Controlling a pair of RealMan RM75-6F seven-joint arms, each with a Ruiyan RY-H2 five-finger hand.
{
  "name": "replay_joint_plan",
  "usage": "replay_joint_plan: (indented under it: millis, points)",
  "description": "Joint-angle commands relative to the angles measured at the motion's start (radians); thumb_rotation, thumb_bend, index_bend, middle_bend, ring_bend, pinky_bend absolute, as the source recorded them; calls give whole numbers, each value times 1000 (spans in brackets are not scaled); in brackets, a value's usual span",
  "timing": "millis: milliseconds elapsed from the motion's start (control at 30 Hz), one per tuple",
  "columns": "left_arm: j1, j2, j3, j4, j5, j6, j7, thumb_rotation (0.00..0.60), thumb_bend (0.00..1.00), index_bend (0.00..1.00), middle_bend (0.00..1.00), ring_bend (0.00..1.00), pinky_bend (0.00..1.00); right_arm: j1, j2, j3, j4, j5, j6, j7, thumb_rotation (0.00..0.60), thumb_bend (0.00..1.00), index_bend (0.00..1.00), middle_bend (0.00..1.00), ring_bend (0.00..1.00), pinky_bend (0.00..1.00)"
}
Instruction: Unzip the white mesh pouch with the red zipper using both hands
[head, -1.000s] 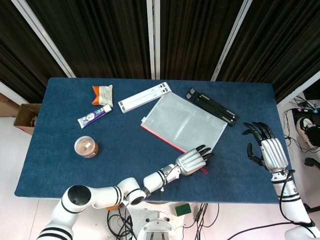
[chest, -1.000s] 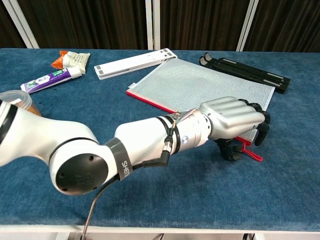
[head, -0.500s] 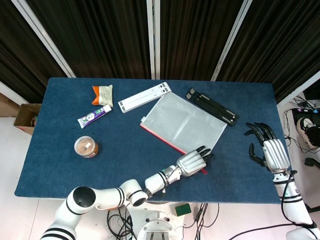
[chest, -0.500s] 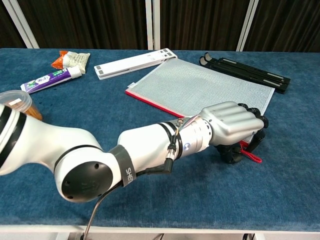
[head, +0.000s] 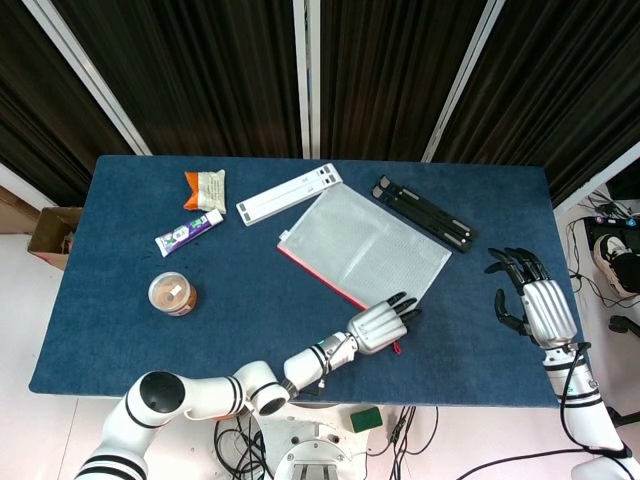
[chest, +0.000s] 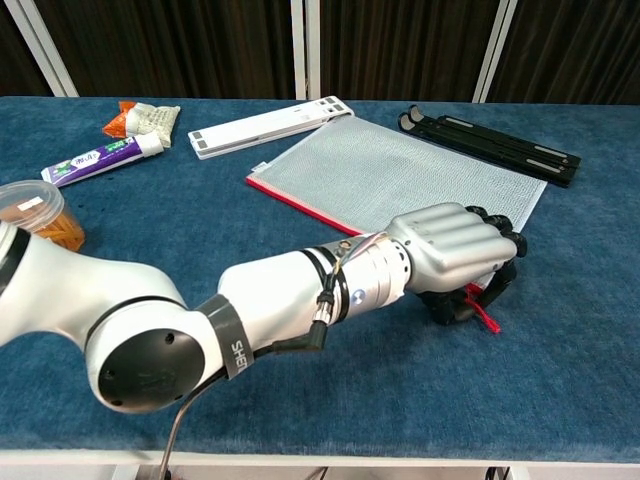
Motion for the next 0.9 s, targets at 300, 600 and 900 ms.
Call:
replay_joint_plan:
  millis: [300,600,900]
  points:
    - [70,35,15,-45,12,127,-73,600,487,585,141,3,87,2,3,-6,-11,-20,-1,-4,600,667,133,387,109,144]
    - [218,145,7,-245,16,343,-233,600,482,578,141,3,87,16,20,-15,-42,-68,2,-22,600,670,132,385,109,144]
    - [316,200,-38,-383,-68,406,-374,600,483,584,141,3,87,50,26,-13,-119,-90,-46,-178,600,443,218,379,126,176]
